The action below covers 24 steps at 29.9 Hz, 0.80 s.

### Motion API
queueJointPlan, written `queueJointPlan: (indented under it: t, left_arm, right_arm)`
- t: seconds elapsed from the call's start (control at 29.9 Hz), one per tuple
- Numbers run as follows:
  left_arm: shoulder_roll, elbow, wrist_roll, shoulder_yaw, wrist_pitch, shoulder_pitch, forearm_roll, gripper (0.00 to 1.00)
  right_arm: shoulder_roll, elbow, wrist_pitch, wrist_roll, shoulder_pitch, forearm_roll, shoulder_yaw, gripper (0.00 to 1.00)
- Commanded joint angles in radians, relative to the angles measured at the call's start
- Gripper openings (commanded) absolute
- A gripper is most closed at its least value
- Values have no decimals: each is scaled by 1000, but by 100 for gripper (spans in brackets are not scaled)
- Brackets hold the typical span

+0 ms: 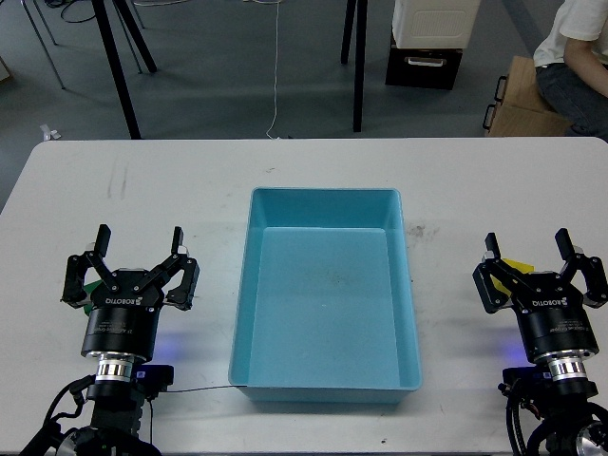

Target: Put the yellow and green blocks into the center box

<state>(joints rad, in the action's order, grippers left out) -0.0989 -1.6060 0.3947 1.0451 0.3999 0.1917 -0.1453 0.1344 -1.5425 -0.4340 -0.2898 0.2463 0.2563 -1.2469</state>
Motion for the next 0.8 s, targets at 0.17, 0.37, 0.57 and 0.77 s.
queueJointPlan:
  t: [0.17,0.37,0.57,0.77]
  left_arm:
    - [-2,6,39,0,-1,-5,3,100]
    - [-1,20,39,0,-1,-8,3,100]
    - [-2,23,39,0,-1,-9,3,100]
    - [-1,28,41,0,-1,-9,3,100]
  right_arm:
    - [4,7,-6,-6,-12,-19,3,99]
    - [11,18,-14,-2,-48,-87,-3,99]
    - [30,61,3,-8,-156,-262,-14,99]
    - [120,79,81,-8,-286,-616,-51,99]
